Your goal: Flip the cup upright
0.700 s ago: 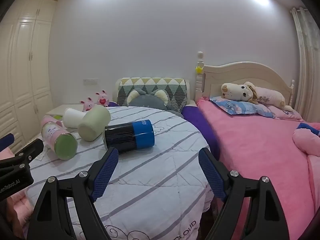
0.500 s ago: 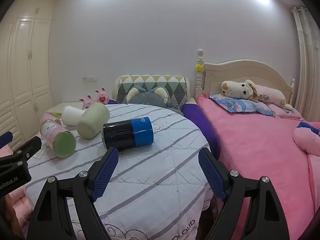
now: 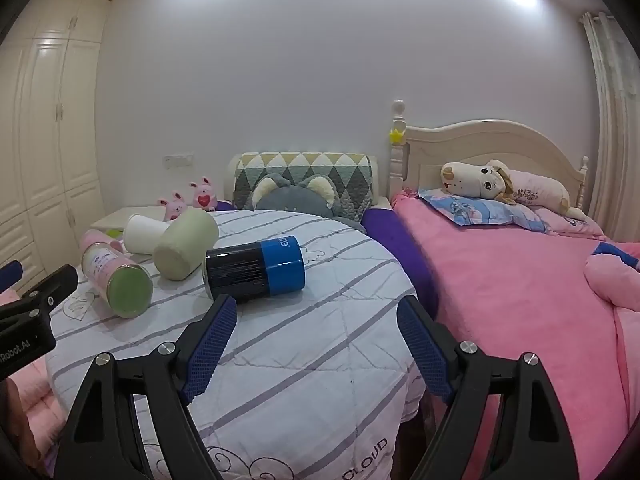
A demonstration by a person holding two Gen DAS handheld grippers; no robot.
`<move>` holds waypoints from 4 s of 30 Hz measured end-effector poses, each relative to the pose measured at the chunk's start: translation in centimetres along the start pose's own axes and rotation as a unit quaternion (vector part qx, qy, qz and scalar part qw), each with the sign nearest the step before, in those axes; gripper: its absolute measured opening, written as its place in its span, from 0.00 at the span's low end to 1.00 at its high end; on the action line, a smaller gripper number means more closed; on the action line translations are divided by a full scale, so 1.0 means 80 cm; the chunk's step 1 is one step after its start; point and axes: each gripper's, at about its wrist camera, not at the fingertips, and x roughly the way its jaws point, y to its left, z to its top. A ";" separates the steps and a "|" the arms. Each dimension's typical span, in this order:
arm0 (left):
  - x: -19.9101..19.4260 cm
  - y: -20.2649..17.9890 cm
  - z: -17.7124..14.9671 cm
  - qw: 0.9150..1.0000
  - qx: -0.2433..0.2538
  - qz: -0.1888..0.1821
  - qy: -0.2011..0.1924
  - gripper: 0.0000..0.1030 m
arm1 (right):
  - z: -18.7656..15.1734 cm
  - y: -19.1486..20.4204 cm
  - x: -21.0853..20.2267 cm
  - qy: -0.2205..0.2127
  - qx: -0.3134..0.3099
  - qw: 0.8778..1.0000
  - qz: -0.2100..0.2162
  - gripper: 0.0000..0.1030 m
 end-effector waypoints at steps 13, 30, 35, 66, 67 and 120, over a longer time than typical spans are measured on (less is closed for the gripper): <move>-0.005 -0.001 0.001 1.000 0.009 -0.001 -0.004 0.99 | 0.000 0.003 0.001 0.011 0.002 1.000 -0.001 0.81; -0.009 -0.003 0.002 1.000 0.009 -0.006 -0.003 0.99 | -0.004 0.003 0.001 0.010 0.002 1.000 0.000 0.81; -0.008 -0.002 0.003 1.000 0.009 -0.004 -0.001 0.99 | -0.004 0.003 0.000 0.011 0.002 1.000 0.001 0.81; 0.053 -0.045 0.022 0.990 0.087 -0.106 0.045 0.99 | -0.003 -0.016 0.045 0.096 0.044 0.994 -0.033 0.81; 0.056 -0.048 0.025 0.987 0.095 -0.119 0.047 0.99 | -0.001 -0.018 0.050 0.099 0.045 0.993 -0.035 0.81; 0.232 -0.217 0.049 0.846 0.358 -0.273 0.285 0.75 | -0.020 -0.075 0.152 0.244 0.206 0.933 -0.166 0.81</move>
